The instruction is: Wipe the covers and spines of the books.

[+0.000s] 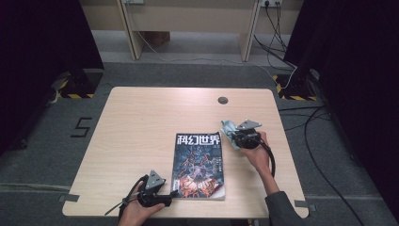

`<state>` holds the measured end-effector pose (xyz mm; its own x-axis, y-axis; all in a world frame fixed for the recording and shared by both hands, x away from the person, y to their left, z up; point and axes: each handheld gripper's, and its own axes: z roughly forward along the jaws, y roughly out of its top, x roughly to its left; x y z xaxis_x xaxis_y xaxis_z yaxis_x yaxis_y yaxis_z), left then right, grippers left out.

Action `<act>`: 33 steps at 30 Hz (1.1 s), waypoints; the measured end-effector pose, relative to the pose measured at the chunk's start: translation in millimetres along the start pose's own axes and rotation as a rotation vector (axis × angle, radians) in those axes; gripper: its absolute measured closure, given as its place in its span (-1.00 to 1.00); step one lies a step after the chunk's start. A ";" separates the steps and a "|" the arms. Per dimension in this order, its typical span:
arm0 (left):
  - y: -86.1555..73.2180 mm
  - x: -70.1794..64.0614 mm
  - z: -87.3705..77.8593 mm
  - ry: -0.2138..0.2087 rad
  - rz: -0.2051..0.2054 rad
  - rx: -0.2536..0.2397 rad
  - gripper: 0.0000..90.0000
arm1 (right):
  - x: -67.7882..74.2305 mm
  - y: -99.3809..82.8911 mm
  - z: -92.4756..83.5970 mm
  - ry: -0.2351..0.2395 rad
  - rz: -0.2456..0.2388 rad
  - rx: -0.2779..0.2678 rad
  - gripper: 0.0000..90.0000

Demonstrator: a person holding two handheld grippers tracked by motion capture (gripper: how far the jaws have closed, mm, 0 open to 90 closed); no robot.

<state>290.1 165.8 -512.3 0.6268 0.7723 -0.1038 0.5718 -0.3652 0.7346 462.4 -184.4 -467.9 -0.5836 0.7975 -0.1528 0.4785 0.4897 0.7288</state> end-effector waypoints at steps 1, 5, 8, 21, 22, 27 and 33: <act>0.1 -0.1 0.0 0.002 0.004 -0.001 -0.23 | -2.2 -2.8 -1.9 -0.006 0.005 0.002 0.75; -0.1 -0.4 0.1 0.002 0.003 -0.005 -0.23 | -6.6 -10.4 -7.0 -0.028 0.012 0.024 0.75; -0.4 0.0 0.1 -0.001 0.001 -0.006 -0.24 | -11.6 -16.2 -12.8 -0.040 0.017 0.034 0.75; -0.8 1.0 0.4 -0.005 -0.006 -0.009 -0.25 | -26.1 -44.4 -17.1 -0.073 0.057 0.137 0.76; -0.9 1.2 0.2 -0.004 -0.006 -0.007 -0.25 | -26.0 -45.2 -17.1 -0.071 0.063 0.142 0.76; -0.9 1.1 0.4 -0.005 -0.006 -0.009 -0.25 | -28.3 -52.8 -12.1 -0.062 0.077 0.178 0.68; -1.0 1.7 0.4 -0.004 -0.009 -0.008 -0.27 | -26.6 -47.6 -13.8 -0.070 0.100 0.161 0.21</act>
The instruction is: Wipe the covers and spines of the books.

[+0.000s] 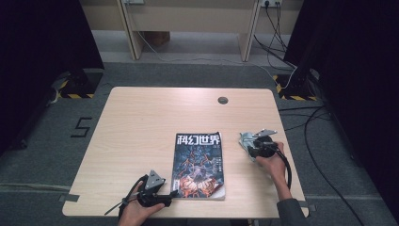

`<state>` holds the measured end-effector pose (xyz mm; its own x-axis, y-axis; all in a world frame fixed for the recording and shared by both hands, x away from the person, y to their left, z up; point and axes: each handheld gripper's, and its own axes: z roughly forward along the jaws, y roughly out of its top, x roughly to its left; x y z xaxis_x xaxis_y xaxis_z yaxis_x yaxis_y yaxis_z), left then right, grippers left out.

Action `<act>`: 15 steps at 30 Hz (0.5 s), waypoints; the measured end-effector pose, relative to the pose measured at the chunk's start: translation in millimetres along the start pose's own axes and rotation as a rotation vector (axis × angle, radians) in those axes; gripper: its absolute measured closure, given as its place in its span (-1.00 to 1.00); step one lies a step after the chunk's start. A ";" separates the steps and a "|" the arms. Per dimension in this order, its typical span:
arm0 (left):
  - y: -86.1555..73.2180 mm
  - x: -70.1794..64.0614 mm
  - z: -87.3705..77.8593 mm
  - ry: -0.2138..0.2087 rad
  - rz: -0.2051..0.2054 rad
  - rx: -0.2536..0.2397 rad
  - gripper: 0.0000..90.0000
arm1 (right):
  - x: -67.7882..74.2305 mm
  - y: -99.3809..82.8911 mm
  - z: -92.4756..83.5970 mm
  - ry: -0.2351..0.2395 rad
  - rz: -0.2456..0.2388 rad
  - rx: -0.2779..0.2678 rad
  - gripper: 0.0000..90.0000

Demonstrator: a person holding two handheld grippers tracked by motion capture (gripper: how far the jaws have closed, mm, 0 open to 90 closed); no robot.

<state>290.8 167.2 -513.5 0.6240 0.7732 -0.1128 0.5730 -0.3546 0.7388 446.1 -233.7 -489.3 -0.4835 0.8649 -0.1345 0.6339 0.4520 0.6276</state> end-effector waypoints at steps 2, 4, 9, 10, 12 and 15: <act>0.0 -0.5 -0.1 0.004 0.004 -0.002 -0.27 | 2.2 2.0 -1.5 0.001 0.001 -0.018 0.14; 1.7 -1.0 -0.8 0.009 0.022 0.009 -0.29 | 11.1 8.7 -5.5 0.009 -0.012 -0.055 0.04; 0.8 0.9 -4.0 0.017 0.010 0.031 -0.43 | 23.4 14.5 -6.4 0.071 -0.011 -0.082 -0.02; 1.0 0.8 -4.5 0.014 0.013 0.027 -0.44 | 32.6 17.8 -6.1 0.112 -0.017 -0.095 -0.04; 1.4 0.3 -4.6 0.014 0.021 0.023 -0.44 | 36.2 18.9 -6.0 0.126 -0.021 -0.093 -0.05; 2.0 -2.1 -4.5 0.002 0.038 0.018 -0.44 | 51.0 23.1 -4.9 0.190 -0.031 -0.093 -0.07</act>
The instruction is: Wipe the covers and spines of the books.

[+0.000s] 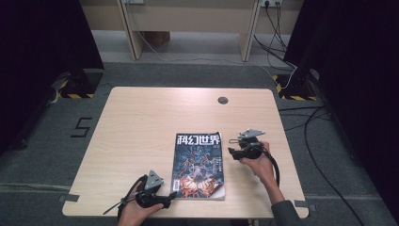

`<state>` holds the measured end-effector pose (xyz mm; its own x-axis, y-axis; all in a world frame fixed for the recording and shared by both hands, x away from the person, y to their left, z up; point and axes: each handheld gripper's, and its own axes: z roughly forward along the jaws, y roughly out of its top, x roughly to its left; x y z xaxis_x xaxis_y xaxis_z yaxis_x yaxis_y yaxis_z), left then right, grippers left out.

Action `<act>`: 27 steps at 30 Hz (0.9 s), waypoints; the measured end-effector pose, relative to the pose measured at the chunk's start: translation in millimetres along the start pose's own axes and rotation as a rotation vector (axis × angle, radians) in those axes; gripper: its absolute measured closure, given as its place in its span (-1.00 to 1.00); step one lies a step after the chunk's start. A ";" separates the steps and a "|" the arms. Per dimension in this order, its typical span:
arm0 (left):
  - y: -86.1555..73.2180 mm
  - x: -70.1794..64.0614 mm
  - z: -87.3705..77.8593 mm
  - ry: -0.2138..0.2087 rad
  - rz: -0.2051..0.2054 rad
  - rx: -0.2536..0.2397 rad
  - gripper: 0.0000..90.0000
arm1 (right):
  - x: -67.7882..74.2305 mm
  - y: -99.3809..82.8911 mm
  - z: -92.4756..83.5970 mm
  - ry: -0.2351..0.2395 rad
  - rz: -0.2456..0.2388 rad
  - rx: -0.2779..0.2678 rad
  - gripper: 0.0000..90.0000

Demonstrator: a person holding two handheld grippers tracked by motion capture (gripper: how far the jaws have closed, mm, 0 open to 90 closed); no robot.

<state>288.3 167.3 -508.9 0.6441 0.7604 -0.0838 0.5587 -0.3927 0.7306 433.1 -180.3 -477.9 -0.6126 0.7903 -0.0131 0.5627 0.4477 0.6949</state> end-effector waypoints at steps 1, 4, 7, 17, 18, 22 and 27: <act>0.2 -0.9 0.4 -0.003 0.007 -0.006 -0.44 | 4.4 1.3 1.8 0.021 -0.010 -0.003 -0.08; -0.2 -3.3 1.7 0.002 0.030 0.002 -0.44 | 17.6 3.5 7.0 0.070 -0.030 0.008 -0.09; 0.5 -2.9 1.7 0.017 0.040 0.002 -0.45 | 27.4 3.4 13.9 0.107 -0.045 0.028 -0.09; 0.2 -2.5 2.1 0.025 0.042 0.002 -0.47 | 38.3 -0.4 25.9 0.150 -0.032 0.072 -0.15; 0.1 -2.6 2.8 0.020 0.041 -0.001 -0.47 | 39.6 -0.6 26.2 0.150 -0.030 0.072 -0.15; -0.1 -3.1 3.3 0.022 0.041 -0.005 -0.48 | 42.4 -0.3 25.6 0.154 -0.043 0.080 -0.17; -0.5 -0.9 3.3 0.029 0.024 0.003 -0.52 | 46.7 -0.1 23.8 0.151 -0.065 0.095 -0.19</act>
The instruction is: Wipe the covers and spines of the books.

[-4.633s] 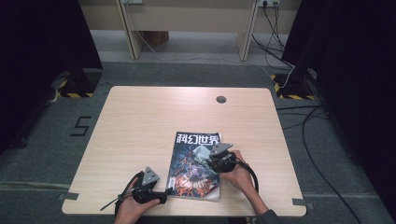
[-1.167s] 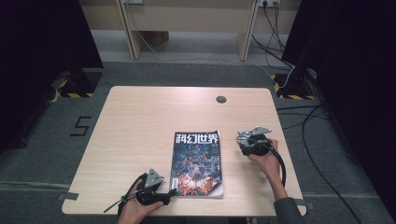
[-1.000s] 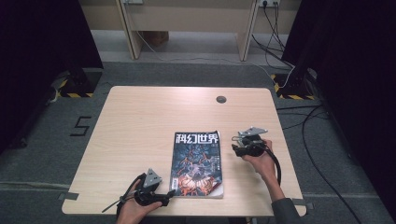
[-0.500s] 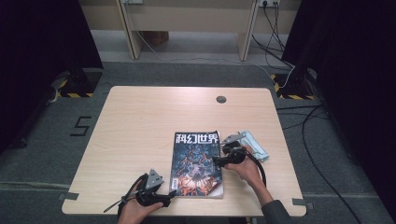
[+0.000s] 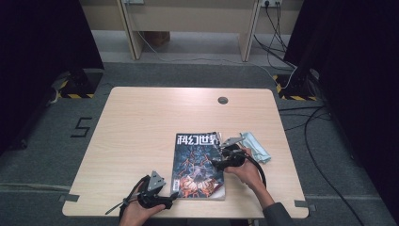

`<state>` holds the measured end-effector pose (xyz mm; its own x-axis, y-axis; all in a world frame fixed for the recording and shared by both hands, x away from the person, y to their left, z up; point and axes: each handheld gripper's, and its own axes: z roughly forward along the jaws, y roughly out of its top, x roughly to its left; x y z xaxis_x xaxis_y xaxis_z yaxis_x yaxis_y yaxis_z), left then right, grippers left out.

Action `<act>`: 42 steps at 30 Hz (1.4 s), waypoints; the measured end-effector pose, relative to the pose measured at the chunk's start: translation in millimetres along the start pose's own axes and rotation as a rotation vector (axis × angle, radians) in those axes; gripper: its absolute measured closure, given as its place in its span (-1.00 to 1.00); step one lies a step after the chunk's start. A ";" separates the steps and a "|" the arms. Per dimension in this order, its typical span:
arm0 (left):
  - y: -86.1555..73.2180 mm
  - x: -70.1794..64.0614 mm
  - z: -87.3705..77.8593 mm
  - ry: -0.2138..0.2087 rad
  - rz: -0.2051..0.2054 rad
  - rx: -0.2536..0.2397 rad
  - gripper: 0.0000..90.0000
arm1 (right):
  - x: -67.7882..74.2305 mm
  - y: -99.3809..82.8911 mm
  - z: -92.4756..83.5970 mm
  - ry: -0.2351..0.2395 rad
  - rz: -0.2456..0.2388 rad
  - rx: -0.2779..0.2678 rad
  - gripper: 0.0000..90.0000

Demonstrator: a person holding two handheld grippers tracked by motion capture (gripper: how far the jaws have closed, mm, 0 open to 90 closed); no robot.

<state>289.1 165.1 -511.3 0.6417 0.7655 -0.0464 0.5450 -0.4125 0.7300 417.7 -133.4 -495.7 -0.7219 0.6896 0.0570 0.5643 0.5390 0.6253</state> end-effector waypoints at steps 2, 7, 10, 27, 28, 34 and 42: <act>0.3 1.6 -0.8 0.009 0.005 0.008 -0.55 | 2.7 -0.3 -0.7 0.000 -0.005 0.009 -0.20; -0.2 8.9 -4.1 0.050 0.006 0.015 -0.55 | 9.6 -1.0 -3.1 0.006 -0.026 0.033 -0.24; -1.4 19.1 -7.1 0.094 -0.008 0.019 -0.55 | 14.7 -2.4 -4.9 0.011 -0.031 0.043 -0.25; -2.3 32.4 -11.9 0.152 -0.094 -0.006 -0.40 | -10.2 4.7 -18.9 -0.056 0.050 -0.067 -0.18; -2.8 29.8 -13.1 0.129 -0.109 -0.010 -0.39 | -14.5 6.6 -17.7 -0.072 0.054 -0.071 -0.19; -4.3 19.4 -15.8 0.049 -0.147 -0.014 -0.27 | -41.1 19.1 -4.7 -0.095 0.106 -0.087 -0.22; -4.6 17.3 -10.8 -0.021 -0.198 0.010 -0.27 | -50.8 22.7 16.2 -0.034 0.123 -0.037 -0.22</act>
<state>291.8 185.6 -508.1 0.5329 0.8216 -0.2026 0.6668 -0.2604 0.6982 473.6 -148.4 -497.0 -0.6342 0.7654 0.1093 0.6320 0.4318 0.6435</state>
